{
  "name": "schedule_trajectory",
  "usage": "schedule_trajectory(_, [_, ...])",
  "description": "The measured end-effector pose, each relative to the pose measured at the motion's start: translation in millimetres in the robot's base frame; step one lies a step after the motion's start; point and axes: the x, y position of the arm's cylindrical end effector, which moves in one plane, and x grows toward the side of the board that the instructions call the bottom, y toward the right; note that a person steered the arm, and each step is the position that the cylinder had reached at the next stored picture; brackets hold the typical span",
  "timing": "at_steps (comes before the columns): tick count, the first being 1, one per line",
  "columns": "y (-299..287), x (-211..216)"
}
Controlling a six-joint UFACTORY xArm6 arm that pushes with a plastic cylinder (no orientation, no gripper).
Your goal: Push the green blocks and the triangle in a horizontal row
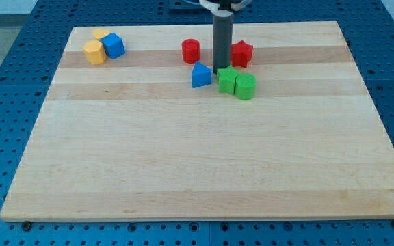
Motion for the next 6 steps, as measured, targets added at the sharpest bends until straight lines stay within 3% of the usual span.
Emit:
schedule_trajectory(2, [-8.1,15.8])
schedule_trajectory(4, [-13.8,-24.6])
schedule_trajectory(6, [-50.6,-27.3])
